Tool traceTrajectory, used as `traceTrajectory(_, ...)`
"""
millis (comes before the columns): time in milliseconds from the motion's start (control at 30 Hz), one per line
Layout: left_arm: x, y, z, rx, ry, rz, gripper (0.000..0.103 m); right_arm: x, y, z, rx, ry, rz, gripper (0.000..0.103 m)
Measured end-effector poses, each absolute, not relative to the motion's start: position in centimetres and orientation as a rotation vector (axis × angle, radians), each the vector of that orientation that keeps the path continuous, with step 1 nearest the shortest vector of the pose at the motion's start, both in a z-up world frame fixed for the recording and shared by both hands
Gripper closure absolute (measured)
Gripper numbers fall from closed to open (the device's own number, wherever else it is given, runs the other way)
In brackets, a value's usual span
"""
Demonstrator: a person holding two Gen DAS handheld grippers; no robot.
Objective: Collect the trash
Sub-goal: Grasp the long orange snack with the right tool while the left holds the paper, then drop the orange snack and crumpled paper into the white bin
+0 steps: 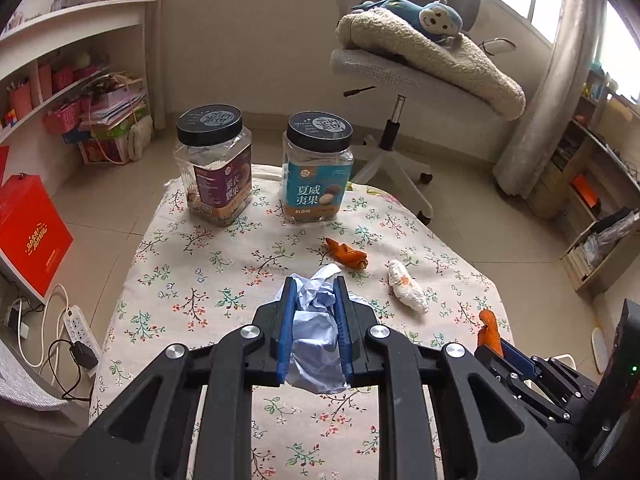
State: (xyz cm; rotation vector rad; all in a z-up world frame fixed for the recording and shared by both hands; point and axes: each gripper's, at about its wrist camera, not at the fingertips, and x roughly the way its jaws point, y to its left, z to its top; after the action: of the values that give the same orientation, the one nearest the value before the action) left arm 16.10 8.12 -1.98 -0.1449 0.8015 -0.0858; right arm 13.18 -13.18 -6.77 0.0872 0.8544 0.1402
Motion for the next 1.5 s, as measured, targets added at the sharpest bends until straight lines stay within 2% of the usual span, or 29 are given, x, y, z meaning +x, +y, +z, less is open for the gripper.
traceTrajectory(333, 15.5, 2.4, -2.4, -0.077, 0.804, -0.176, 0.084, 11.4, -17.9, -5.7, 0.112, 0.788, 0.018, 0.082)
traceTrajectory(900, 14.1, -8.6, -2.0, 0.018, 0.782, -0.36, 0.084, 4.9, -31.5, -2.1, 0.119, 0.706, -0.304, 0.082)
traceTrajectory(1100, 12.9, -12.8, -2.3, 0.064, 0.783, -0.434, 0.084, 2.4, -34.9, -1.5, 0.079, 0.679, -0.414, 0.079)
traceTrajectory(1200, 12.0, -15.0, -2.3, 0.087, 0.785, -0.479, 0.084, 1.3, -36.3, -1.2, 0.078, 0.656, -0.461, 0.067)
traceTrajectory(1367, 10.7, -18.4, -2.3, 0.101, 0.794, -0.557, 0.084, -0.9, -38.7, -0.4, 0.097, 0.592, -0.579, 0.023)
traceTrajectory(1433, 10.4, -19.9, -2.4, 0.094, 0.812, -0.589, 0.084, -1.7, -40.0, -0.1, 0.123, 0.565, -0.629, 0.009)
traceTrajectory(1500, 9.8, -21.4, -2.6, 0.1, 0.822, -0.617, 0.084, -2.4, -41.1, 0.1, 0.156, 0.545, -0.648, 0.008)
